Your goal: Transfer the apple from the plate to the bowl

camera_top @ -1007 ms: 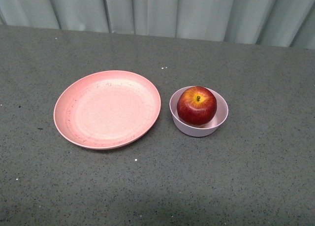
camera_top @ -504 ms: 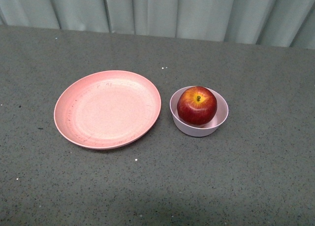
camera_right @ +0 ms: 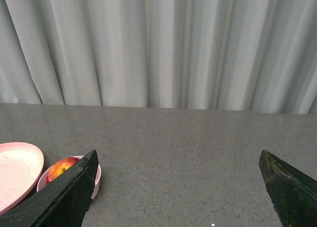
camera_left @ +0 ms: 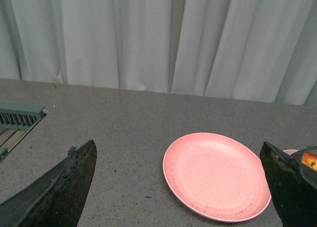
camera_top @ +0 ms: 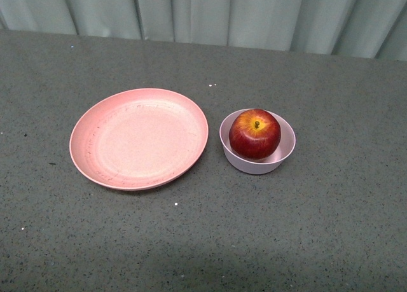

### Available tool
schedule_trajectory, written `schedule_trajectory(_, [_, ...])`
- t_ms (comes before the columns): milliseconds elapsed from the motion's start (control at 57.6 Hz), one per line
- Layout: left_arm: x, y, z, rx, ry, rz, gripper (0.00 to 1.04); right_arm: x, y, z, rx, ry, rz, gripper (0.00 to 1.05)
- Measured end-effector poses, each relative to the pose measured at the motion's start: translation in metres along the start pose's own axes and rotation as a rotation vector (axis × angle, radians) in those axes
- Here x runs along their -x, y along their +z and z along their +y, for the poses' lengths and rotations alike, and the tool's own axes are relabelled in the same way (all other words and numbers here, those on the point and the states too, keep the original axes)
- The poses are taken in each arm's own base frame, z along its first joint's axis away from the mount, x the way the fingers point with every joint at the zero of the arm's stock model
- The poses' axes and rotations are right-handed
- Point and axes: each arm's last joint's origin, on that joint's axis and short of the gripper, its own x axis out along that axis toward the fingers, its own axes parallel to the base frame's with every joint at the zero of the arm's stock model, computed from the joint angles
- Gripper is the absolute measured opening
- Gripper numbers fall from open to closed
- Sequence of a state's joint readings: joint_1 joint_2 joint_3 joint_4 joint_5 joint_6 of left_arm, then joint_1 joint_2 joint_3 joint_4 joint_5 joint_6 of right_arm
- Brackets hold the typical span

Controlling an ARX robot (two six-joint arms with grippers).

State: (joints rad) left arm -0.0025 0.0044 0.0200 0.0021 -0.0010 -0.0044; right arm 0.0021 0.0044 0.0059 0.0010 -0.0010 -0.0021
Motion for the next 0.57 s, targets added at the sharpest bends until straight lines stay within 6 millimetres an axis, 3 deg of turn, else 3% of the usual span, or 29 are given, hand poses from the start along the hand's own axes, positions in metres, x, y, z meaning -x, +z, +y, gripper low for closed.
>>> schedule_trajectory(573, [0.0, 0.0, 0.0, 0.0, 0.0, 0.0, 0.98, 0.0, 0.0, 0.0, 0.0, 0.0, 0.0, 0.95])
